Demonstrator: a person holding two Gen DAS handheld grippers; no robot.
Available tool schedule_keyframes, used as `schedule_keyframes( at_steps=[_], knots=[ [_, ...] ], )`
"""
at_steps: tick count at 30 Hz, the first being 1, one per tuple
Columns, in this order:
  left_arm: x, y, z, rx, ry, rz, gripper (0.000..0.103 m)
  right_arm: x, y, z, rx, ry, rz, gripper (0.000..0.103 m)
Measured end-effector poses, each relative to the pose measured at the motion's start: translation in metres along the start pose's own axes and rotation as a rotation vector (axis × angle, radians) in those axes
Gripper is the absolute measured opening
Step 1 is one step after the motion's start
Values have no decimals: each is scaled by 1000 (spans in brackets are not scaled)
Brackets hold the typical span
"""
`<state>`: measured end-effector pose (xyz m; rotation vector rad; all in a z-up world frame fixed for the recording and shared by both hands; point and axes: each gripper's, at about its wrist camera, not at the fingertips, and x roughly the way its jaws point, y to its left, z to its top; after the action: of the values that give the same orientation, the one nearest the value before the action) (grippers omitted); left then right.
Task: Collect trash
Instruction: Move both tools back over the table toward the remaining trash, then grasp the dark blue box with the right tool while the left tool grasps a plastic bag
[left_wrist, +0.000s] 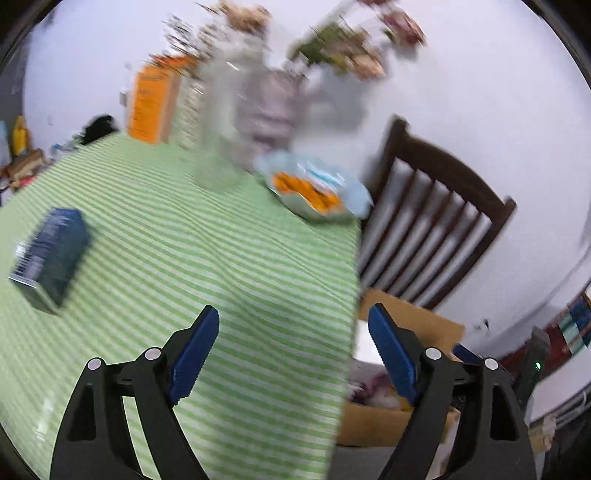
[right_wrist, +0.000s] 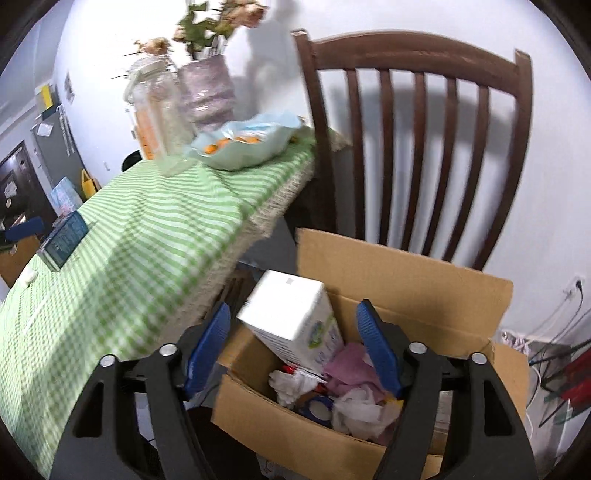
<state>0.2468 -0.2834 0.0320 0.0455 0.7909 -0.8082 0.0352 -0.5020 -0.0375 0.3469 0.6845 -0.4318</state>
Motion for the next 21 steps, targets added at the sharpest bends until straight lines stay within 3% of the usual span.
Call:
schedule_keyframes(
  at_steps=[5,10,14,16,18,21],
  knots=[
    [-42,68,23,-81,-115,128,84,2,34,7,-50,-5,25,70],
    [-68,114,33,-115,-159,168,84,-1,70,22,-94,-38,43,70],
    [-90,161,42,-136,-223,241,94,-8,101,35,-142,-76,58,72],
    [-94,188,43,-160,-232,332,94,-12,116,39,-173,-90,64,73],
    [-90,223,46,-167,-232,517,94,-14,134,42,-212,-94,68,73],
    [-80,271,43,-155,-192,709,94,-16,155,42,-253,-94,78,73]
  ],
)
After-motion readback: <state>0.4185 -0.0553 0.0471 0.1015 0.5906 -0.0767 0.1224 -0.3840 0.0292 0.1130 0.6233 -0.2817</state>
